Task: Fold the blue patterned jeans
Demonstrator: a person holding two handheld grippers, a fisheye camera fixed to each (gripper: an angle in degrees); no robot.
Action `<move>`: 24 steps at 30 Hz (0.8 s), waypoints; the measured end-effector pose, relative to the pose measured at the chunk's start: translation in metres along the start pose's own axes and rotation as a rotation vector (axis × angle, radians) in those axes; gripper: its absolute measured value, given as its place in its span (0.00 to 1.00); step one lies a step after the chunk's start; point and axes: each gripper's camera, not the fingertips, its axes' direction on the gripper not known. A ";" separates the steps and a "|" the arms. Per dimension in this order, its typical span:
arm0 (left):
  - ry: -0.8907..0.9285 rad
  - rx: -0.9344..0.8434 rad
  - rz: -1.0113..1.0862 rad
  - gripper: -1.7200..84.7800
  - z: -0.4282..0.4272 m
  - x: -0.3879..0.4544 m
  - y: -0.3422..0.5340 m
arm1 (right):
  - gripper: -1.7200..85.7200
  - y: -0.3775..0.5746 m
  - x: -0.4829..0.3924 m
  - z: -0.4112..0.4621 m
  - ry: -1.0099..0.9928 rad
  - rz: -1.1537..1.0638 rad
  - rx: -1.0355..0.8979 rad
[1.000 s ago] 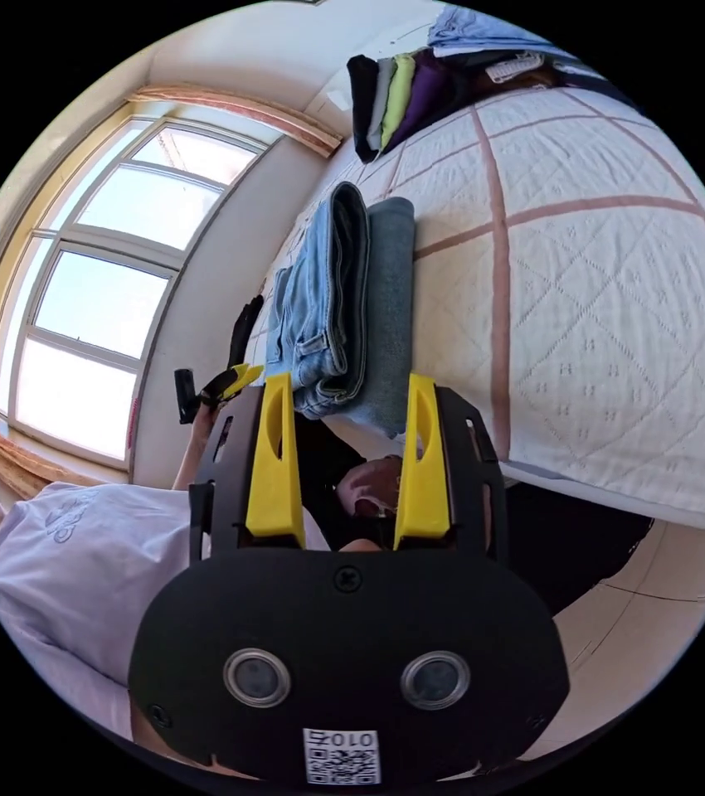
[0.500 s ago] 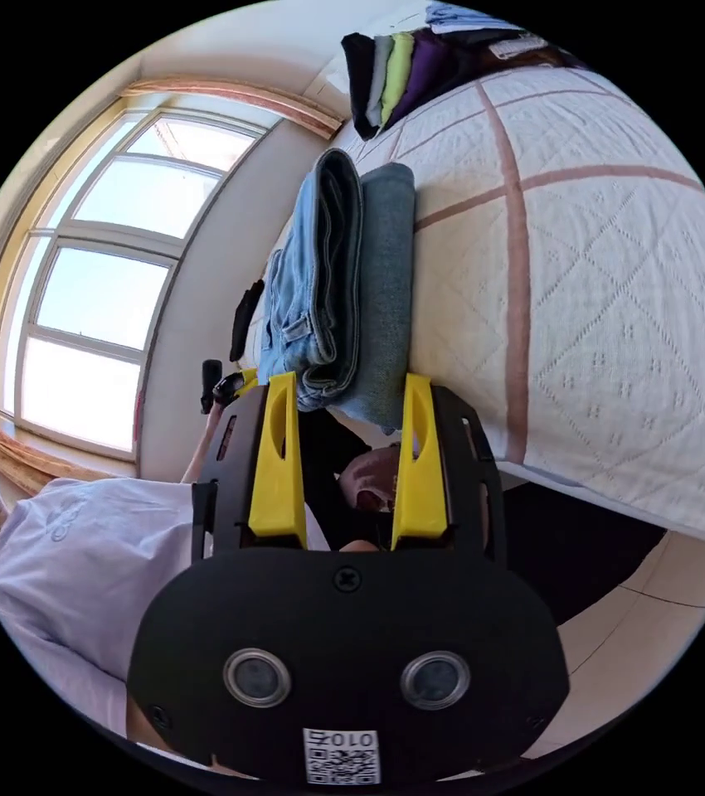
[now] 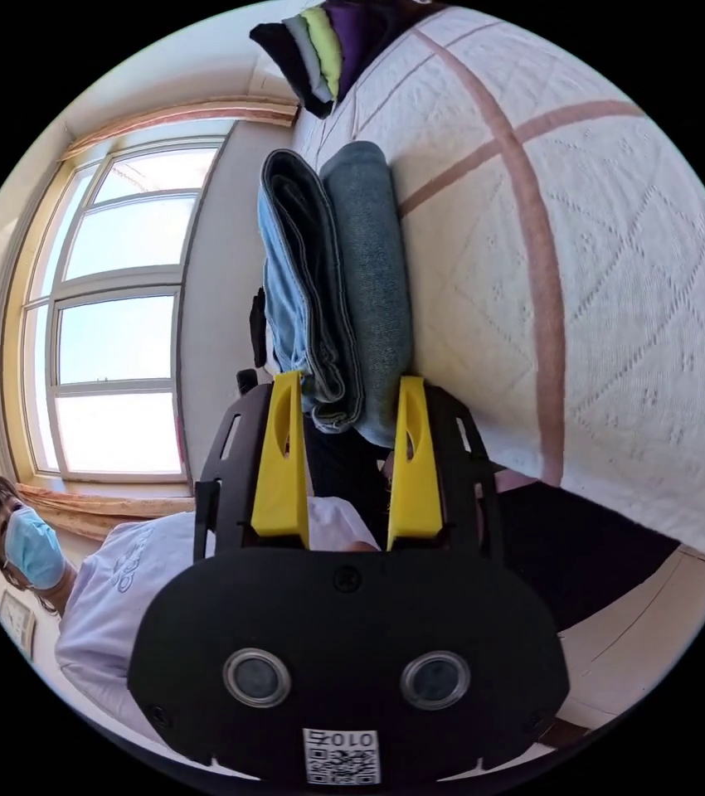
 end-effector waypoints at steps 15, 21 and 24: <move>-0.048 0.005 -0.004 0.18 -0.023 0.009 0.001 | 0.18 -0.020 0.012 0.019 -0.047 0.045 0.006; -0.072 0.063 0.022 0.16 -0.034 0.025 0.014 | 0.14 -0.020 0.017 0.026 -0.037 0.024 0.040; -0.088 0.094 0.021 0.15 -0.046 0.039 0.022 | 0.12 -0.020 0.006 0.023 0.010 -0.016 0.049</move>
